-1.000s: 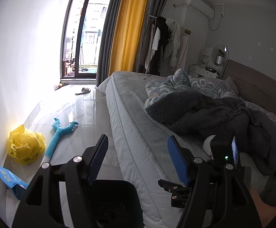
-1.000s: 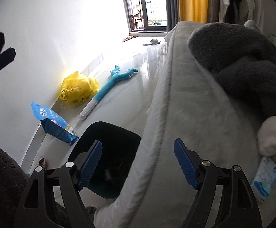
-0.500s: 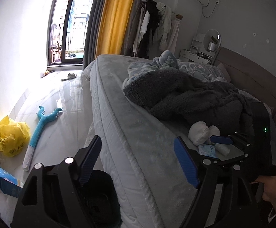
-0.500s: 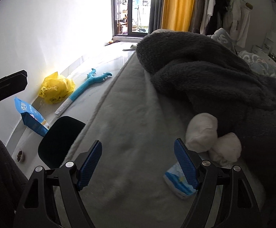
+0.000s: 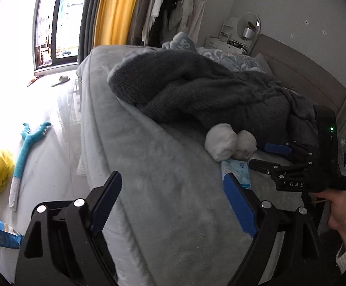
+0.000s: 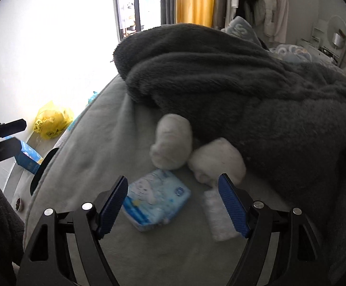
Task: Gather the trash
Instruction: 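Return to the bed and grasp the bubble-wrap tube with the right gripper, then grasp the blue cartoon tissue pack with the left gripper while the right holds bubble wrap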
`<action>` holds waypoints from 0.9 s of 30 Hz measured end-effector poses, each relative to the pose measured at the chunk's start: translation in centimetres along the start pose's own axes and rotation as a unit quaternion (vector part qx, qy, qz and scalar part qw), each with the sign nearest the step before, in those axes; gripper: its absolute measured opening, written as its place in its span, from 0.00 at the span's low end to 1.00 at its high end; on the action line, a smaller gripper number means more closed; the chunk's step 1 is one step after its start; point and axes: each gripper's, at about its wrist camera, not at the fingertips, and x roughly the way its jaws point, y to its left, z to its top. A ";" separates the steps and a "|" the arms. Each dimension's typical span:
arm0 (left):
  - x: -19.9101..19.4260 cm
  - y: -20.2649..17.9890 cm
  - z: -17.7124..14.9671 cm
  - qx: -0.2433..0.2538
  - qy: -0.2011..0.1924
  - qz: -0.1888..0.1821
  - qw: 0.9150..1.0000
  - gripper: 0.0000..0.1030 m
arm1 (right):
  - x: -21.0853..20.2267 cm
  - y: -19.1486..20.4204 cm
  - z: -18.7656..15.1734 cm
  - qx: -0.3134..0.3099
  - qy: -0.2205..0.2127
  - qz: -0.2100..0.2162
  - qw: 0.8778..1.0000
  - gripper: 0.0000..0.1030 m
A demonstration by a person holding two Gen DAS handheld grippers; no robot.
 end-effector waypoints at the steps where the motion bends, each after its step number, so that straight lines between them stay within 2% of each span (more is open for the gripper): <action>1: 0.3 -0.3 0.0 -0.001 0.003 -0.002 1.000 0.86 | 0.2 -0.4 -0.1 0.004 0.001 0.000 1.000 0.77; 8: 2.6 -2.7 -0.1 0.006 0.016 -0.015 1.000 0.86 | 1.3 -2.8 -2.1 0.016 0.013 0.002 1.000 0.77; 10: 3.1 -3.4 -0.2 0.013 0.020 -0.018 1.000 0.86 | 1.7 -3.3 -2.6 0.015 0.014 0.009 1.000 0.72; 11: 3.5 -3.8 -0.3 0.018 0.022 -0.020 0.999 0.86 | 2.1 -3.6 -2.9 0.015 0.020 0.010 1.000 0.66; 19: 5.6 -6.9 -0.8 0.044 0.032 -0.042 0.998 0.86 | 3.1 -5.0 -4.4 0.015 0.029 0.015 0.999 0.49; 23: 6.7 -8.5 -1.2 0.060 0.042 -0.051 0.996 0.86 | 3.0 -5.8 -5.0 0.027 0.026 0.024 0.999 0.35; 27: 7.9 -9.7 -1.5 0.065 0.051 -0.055 0.995 0.86 | 2.2 -6.6 -5.4 0.032 0.017 0.032 0.999 0.33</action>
